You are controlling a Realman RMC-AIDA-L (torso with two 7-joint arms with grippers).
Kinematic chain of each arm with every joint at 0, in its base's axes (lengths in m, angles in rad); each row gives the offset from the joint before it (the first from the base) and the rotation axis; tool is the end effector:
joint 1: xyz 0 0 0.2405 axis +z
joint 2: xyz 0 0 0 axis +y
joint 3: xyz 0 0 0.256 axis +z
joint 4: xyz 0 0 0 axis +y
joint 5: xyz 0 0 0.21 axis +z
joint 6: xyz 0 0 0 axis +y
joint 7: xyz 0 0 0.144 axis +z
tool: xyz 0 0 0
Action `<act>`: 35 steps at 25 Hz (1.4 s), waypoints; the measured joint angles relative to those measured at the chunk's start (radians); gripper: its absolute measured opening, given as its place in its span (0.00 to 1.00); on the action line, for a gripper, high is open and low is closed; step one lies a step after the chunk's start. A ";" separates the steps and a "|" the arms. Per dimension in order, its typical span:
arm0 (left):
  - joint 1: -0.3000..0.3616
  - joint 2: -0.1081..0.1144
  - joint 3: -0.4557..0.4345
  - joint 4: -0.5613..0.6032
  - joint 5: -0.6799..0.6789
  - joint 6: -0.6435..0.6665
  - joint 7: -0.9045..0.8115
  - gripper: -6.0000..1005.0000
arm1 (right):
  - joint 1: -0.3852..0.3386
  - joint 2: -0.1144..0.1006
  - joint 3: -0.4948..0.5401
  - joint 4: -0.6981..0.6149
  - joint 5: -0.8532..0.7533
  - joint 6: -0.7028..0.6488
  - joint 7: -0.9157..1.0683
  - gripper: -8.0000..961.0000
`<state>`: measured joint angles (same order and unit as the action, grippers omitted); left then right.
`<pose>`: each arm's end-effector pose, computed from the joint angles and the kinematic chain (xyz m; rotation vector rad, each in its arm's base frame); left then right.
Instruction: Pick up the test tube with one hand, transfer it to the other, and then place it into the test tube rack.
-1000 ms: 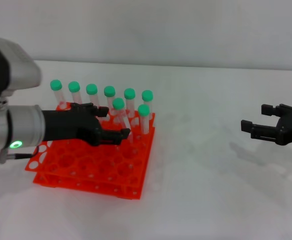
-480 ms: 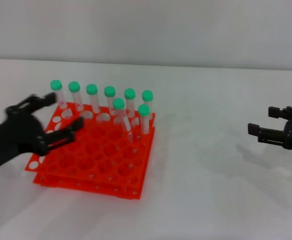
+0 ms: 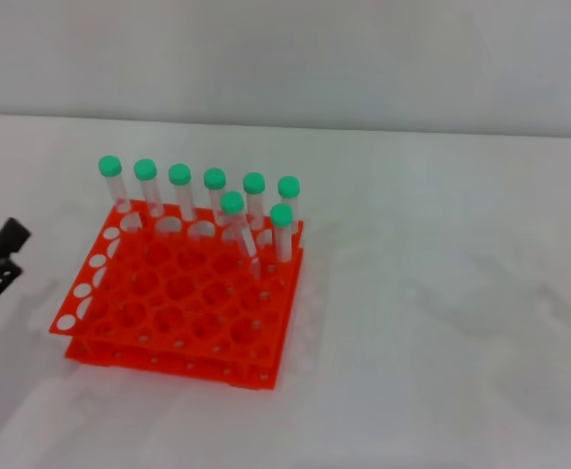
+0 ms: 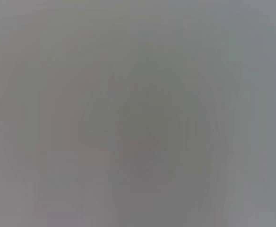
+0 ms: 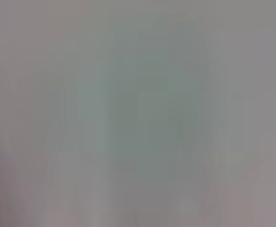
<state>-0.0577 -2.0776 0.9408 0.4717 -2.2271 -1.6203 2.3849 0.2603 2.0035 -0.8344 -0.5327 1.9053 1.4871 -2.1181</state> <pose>-0.3386 0.2247 0.0551 -1.7893 -0.4049 -1.0831 0.3198 0.2969 0.0653 -2.0770 0.4929 1.0177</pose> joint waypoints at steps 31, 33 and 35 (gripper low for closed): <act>-0.178 -0.007 -0.102 -0.409 -0.132 -0.128 0.234 0.88 | -0.083 -0.001 0.583 0.362 0.019 0.141 -0.455 0.89; -0.181 -0.009 -0.102 -0.411 -0.161 -0.123 0.252 0.88 | -0.075 0.000 0.613 0.379 0.019 0.141 -0.456 0.89; -0.190 -0.010 -0.102 -0.412 -0.180 -0.122 0.260 0.88 | -0.061 0.001 0.651 0.409 0.021 0.150 -0.464 0.89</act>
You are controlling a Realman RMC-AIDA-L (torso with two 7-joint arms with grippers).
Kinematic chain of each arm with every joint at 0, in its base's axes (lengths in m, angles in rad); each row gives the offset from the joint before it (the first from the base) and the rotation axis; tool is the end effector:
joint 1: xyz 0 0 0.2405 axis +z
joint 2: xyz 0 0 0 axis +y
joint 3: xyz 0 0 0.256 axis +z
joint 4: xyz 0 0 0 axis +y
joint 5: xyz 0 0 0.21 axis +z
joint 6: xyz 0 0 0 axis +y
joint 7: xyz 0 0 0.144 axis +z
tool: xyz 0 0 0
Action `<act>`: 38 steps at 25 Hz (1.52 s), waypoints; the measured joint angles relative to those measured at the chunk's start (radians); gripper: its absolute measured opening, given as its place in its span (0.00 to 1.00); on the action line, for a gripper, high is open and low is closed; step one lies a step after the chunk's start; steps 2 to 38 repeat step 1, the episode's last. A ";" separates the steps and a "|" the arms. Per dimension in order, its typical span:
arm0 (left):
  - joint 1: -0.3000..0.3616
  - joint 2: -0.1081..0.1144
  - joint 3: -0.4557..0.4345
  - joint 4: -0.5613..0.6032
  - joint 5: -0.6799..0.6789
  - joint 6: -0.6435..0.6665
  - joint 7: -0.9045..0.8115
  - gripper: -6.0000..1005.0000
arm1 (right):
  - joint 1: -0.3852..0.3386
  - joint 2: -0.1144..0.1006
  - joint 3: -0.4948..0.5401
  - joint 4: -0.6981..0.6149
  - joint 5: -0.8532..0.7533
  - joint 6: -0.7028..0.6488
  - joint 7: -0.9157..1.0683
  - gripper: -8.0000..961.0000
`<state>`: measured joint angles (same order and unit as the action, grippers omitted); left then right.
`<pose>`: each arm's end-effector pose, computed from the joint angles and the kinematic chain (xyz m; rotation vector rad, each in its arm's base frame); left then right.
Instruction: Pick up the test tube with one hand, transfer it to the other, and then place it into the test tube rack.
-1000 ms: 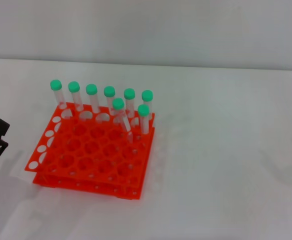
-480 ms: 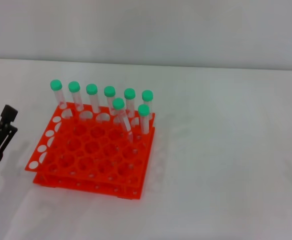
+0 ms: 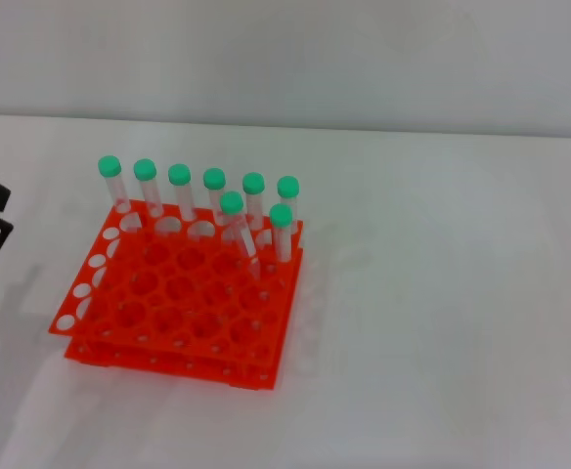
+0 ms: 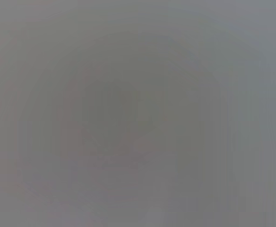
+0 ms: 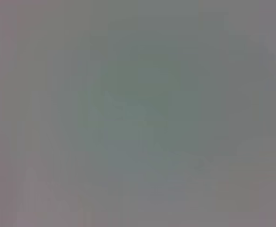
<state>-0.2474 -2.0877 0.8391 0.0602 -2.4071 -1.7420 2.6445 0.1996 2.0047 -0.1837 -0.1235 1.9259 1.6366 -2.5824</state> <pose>-0.3331 0.2389 0.0317 -1.5268 -0.4092 -1.1255 0.3902 0.2279 0.0957 -1.3689 0.4490 0.9099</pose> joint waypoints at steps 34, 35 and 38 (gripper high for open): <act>-0.007 0.000 0.000 -0.001 -0.003 0.000 0.005 0.88 | 0.005 0.001 0.013 0.012 0.001 0.004 -0.006 0.89; -0.007 0.000 0.000 -0.001 -0.003 0.000 0.005 0.88 | 0.005 0.001 0.013 0.012 0.001 0.004 -0.006 0.89; -0.007 0.000 0.000 -0.001 -0.003 0.000 0.005 0.88 | 0.005 0.001 0.013 0.012 0.001 0.004 -0.006 0.89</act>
